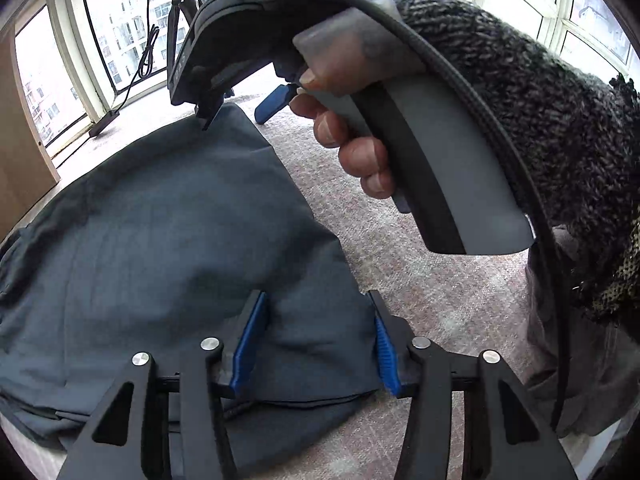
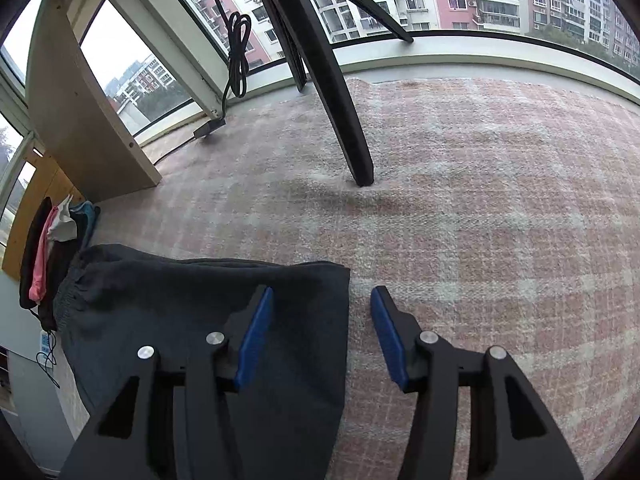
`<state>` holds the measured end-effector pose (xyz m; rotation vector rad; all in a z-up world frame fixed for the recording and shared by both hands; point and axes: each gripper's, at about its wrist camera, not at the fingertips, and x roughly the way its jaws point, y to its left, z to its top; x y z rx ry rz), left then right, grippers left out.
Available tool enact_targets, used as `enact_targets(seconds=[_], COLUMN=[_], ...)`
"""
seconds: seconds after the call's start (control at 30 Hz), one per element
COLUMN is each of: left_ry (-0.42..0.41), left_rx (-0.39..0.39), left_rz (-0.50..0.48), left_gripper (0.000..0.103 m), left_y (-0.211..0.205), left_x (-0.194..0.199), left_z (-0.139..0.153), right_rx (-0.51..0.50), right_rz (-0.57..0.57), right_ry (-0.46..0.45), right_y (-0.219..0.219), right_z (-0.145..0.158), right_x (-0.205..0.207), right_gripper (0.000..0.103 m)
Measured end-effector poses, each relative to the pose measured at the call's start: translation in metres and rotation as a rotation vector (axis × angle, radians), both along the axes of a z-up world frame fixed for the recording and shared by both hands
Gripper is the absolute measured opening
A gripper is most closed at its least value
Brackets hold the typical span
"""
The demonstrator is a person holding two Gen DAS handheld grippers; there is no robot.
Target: Fold clothes
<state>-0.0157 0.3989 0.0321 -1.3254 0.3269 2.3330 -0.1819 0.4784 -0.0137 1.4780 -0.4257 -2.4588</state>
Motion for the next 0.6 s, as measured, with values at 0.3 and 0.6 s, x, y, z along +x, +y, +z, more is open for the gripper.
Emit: enact_targets(seconds=[0.3, 0.6], left_ry=[-0.091, -0.044], left_rx=[0.237, 0.535], left_rz=[0.076, 0.187], left_gripper=[0.007, 0.007], left_y=[-0.044, -0.16], left_x=[-0.015, -0.003], left_z=[0.034, 0.11], right_rx=[-0.157, -0.266], right_rz=[-0.073, -0.137], right_ry=[-0.029, 0.03], right_y=[0.01, -0.028], right_z=[0.008, 0.082], right_x=[0.0, 0.004], right_gripper=[0.004, 0.003])
